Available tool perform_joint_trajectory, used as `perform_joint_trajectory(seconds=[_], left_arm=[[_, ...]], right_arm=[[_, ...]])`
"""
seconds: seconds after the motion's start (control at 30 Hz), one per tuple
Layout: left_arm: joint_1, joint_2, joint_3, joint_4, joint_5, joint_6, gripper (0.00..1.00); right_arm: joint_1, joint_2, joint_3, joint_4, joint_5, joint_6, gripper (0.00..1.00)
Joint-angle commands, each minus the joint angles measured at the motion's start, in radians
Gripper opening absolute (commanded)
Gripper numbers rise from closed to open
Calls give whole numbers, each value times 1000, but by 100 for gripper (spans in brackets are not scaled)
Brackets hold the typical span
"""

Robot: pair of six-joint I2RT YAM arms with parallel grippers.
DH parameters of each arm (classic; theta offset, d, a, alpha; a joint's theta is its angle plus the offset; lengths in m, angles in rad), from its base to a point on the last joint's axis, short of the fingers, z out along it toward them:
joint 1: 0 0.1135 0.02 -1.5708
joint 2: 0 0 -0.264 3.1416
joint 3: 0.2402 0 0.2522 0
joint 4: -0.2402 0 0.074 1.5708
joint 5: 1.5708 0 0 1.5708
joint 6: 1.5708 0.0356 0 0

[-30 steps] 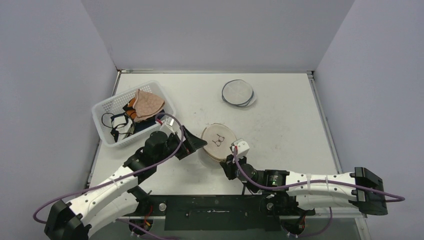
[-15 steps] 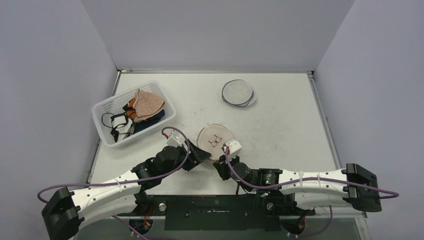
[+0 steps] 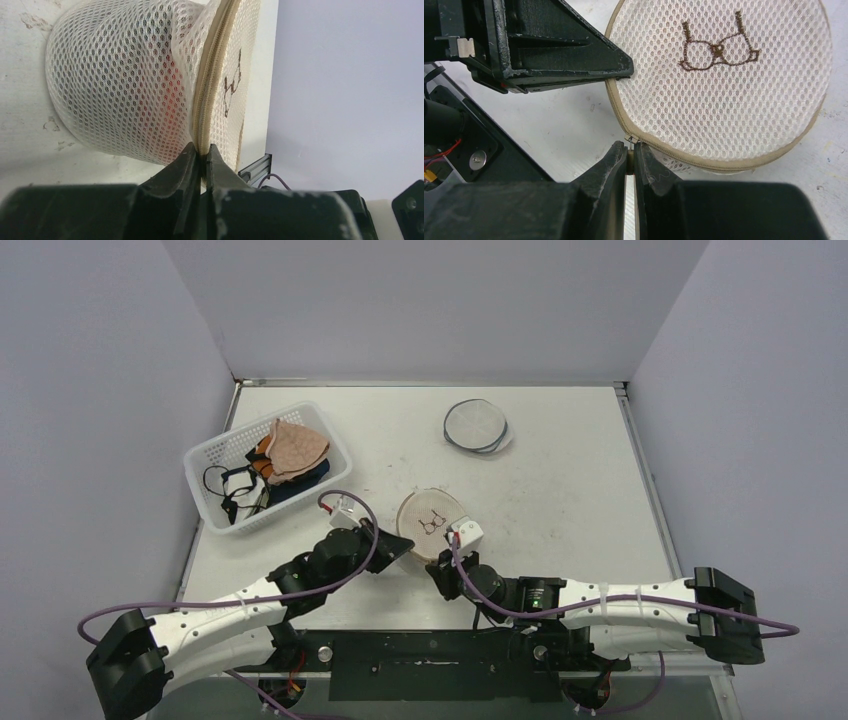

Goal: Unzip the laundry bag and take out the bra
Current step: Unzip the laundry bag at the center of the board.

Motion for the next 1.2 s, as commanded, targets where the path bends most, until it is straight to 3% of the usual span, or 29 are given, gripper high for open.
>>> perform_joint_trajectory(seconds=[0.0,0.43,0.97,1.07,1.17], left_arm=[[33,-25,37,44,-17,14,0],[128,-46,40,38,124,74,0],[298,209,197,88,423,216,2],[295,159,187,44,415,219,46],[281,65,197,-88,377,238,72]], right_arm=[[10,-43,27,2,23,-6,5],[9,-135,-22,-112,125,51,5],[10,-130,-48,-109,114,58,5],[10,-126,-41,-91,109,56,5],[10,-124,-29,-90,99,49,5]])
